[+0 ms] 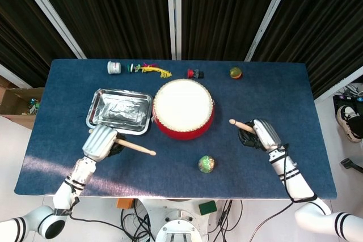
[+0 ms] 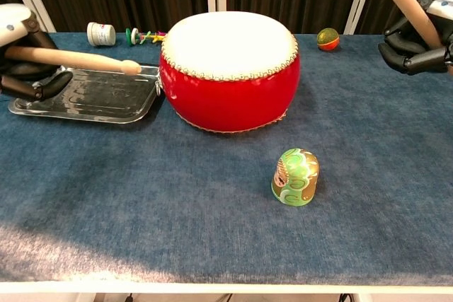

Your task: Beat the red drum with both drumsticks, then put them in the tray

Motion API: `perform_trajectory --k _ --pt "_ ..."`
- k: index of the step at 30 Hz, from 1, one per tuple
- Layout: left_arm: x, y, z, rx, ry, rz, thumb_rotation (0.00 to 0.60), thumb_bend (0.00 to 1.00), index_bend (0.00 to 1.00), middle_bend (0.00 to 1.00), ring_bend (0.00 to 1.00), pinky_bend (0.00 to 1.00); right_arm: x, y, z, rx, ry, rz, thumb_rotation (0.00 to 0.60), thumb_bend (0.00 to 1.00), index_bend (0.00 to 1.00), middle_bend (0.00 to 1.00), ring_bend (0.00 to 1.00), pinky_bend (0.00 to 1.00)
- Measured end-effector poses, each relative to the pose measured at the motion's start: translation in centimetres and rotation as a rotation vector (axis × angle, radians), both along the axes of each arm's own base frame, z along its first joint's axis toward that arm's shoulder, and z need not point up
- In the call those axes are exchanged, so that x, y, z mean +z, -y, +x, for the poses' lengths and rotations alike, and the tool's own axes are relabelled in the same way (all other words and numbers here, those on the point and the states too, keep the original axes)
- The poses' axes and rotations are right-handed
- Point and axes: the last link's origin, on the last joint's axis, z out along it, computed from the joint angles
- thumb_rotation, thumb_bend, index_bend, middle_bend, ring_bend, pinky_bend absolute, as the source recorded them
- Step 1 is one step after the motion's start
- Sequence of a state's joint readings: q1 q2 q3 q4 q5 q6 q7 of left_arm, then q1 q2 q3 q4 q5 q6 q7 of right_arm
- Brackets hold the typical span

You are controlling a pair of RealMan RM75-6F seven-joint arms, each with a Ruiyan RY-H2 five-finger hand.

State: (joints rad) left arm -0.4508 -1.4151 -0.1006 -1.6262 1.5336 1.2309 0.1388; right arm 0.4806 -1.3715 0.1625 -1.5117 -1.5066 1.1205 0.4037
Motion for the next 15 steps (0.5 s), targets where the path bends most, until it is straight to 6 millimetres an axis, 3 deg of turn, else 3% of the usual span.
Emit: perform_trajectory --k 7,11,15 --pt "0.9 -4.0 3.2 -0.041 -0.091 0.055 0.6 0.5 1.0 1.0 1.0 1.0 2.4 3.4 1.9 0.159 -0.529 -0.144 0.6 0.86 1.0 1.0 1.0 1.0" --pt "0.8 -6.7 5.5 -0.043 -0.14 0.069 0.6 0.5 1.0 1.0 1.0 1.0 3.5 6.2 4.1 0.238 -0.83 -0.191 0.6 0.84 1.0 1.0 1.0 1.0" --pt "0.1 -8.8 7.5 -0.045 -0.179 0.078 0.6 0.5 1.0 1.0 1.0 1.0 4.0 8.8 6.9 0.273 -1.025 -0.223 0.6 0.84 1.0 1.0 1.0 1.0"
